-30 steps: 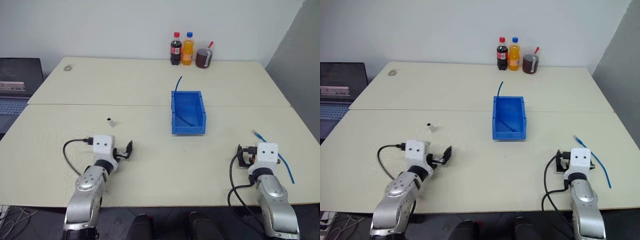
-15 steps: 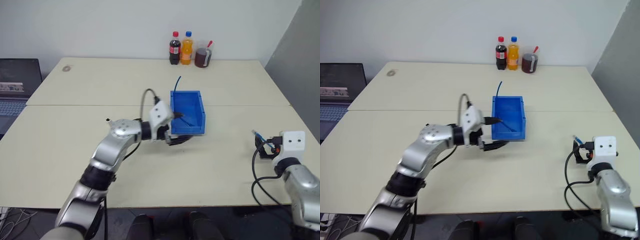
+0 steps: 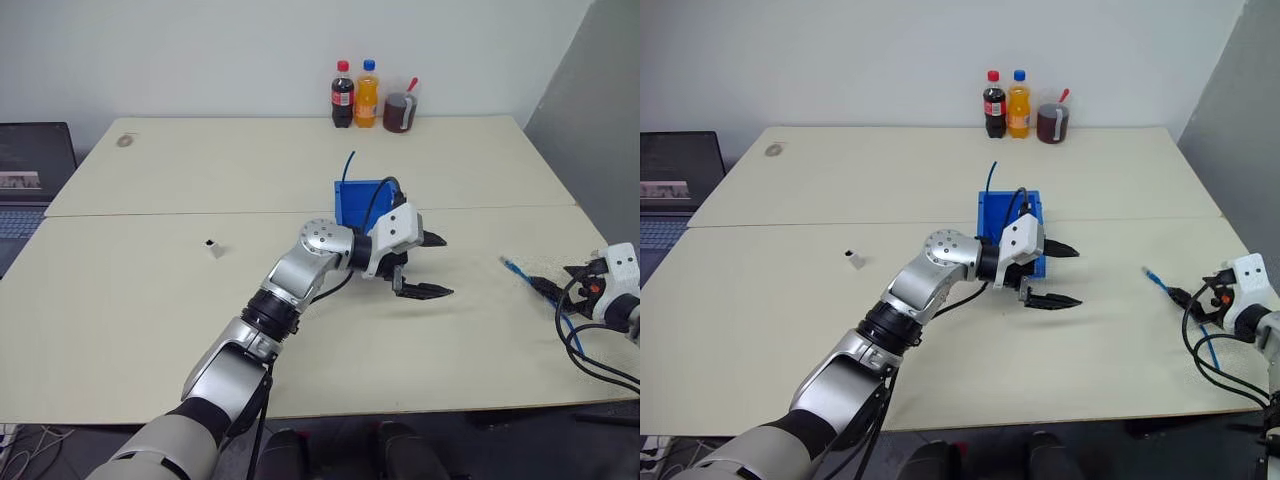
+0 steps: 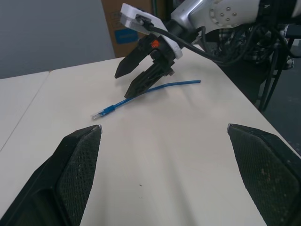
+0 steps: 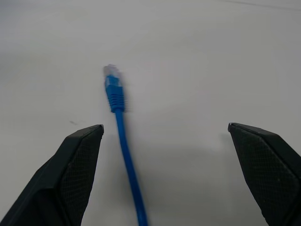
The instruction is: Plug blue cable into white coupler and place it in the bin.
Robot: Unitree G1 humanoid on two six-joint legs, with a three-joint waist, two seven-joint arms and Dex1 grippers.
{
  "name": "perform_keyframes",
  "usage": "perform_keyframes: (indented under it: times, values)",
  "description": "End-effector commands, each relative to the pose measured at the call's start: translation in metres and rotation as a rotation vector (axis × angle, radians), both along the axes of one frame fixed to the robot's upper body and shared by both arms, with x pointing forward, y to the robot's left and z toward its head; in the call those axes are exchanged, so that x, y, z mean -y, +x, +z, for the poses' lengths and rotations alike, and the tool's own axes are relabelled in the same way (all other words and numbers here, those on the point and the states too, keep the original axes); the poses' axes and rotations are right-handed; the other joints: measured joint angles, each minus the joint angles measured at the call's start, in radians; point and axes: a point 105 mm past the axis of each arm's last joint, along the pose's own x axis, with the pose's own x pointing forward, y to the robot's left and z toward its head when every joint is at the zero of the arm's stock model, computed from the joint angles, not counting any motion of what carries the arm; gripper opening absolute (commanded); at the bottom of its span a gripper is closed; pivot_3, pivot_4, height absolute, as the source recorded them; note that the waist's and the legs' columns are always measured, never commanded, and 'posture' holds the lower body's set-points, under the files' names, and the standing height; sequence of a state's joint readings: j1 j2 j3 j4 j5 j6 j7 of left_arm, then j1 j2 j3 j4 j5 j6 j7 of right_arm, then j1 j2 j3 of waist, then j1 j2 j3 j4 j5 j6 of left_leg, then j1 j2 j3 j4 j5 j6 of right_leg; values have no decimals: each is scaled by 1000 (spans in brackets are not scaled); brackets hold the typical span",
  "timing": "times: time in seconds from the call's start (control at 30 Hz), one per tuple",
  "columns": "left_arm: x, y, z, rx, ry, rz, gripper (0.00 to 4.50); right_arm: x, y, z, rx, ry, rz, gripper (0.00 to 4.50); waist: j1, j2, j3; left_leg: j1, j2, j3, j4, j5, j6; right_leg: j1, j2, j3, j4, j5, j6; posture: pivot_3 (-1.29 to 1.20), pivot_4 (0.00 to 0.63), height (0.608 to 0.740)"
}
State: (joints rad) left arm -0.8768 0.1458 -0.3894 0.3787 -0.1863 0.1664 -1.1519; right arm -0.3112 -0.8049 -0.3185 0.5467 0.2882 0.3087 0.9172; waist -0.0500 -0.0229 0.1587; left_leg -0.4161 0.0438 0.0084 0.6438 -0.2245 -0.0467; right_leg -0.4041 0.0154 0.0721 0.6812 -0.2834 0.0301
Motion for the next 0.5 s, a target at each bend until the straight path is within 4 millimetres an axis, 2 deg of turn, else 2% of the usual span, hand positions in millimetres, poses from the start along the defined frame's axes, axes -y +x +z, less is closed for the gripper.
perform_keyframes:
  times: [0.03, 0.13, 0.37, 0.5]
  values:
    - [2, -1, 8, 49, -11, -6, 4500, -9, -4, 3, -57, 17, 114, 4494, 0, 0, 0, 0, 0, 0, 0, 0, 0, 0, 0, 0, 0, 0, 0, 0, 150, 740]
    - [4, 2, 14, 42, -47, 25, 4500, -11, -10, -15, -122, -52, 160, 4494, 1, 0, 0, 0, 0, 0, 1, 0, 0, 0, -1, 0, 0, 0, 0, 0, 150, 740]
    - [8, -1, 19, 35, -81, 37, 4500, 13, 2, -22, -109, -86, 17, 4494, 0, 0, 0, 1, 0, 1, 2, 0, 0, 1, -1, 0, 0, 1, 2, 0, 150, 740]
    - [8, -2, 19, 32, -79, 41, 4500, 15, 4, -24, -120, -34, 7, 4494, 1, -1, 0, 2, 0, 1, 2, 0, 0, 4, -1, 0, -1, 1, 2, 0, 150, 740]
